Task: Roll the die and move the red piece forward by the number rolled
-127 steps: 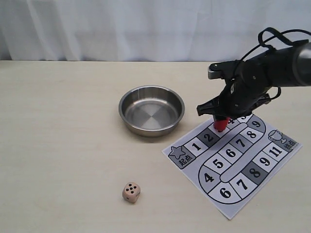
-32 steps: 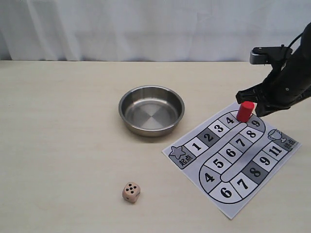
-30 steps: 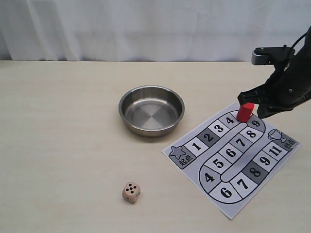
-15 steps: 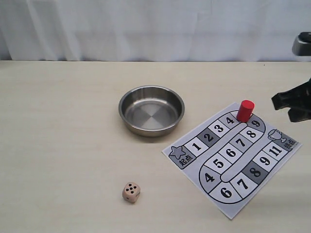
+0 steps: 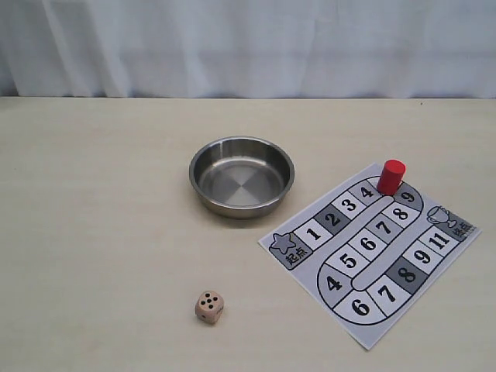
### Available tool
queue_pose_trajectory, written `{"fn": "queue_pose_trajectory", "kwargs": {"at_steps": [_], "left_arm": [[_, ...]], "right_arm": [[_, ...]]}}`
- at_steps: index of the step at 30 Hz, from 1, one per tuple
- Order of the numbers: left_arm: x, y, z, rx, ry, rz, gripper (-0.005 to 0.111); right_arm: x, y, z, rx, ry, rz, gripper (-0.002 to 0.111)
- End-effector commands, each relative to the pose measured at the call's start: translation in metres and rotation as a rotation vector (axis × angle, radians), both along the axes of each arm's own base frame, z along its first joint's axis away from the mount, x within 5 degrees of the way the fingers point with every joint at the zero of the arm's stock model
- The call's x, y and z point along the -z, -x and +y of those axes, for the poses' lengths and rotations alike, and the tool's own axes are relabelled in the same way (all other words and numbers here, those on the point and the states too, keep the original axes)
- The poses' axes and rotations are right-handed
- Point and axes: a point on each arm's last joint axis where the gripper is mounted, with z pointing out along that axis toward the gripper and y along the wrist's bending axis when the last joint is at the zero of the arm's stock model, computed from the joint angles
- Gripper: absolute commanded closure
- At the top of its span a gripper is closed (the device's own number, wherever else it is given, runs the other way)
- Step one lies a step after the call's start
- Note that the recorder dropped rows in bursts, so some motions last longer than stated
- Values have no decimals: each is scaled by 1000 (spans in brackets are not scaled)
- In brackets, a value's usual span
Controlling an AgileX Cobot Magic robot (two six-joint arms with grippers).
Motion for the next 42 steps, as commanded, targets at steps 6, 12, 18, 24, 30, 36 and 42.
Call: {"fn": "queue_pose_trajectory", "kwargs": {"at_steps": [6, 12, 18, 24, 30, 36, 42], "left_arm": [[0, 0, 0, 0, 6, -11, 107], [0, 0, 0, 0, 6, -11, 107], [0, 0, 0, 0, 6, -11, 107], [0, 0, 0, 0, 6, -11, 107], [0, 0, 0, 0, 6, -11, 107], [0, 0, 0, 0, 4, -11, 107], [0, 0, 0, 0, 4, -11, 107]], "right_arm": [[12, 142, -8, -4, -16, -442, 104], [21, 142, -7, -22, -23, -388, 104], [39, 98, -6, -7, -42, -490, 104], [97, 33, -6, 43, -82, -730, 104], [170, 8, -6, 63, -67, -655, 104], [194, 5, -11, 136, 44, -476, 104], [195, 5, -11, 132, 54, -466, 104]]}}
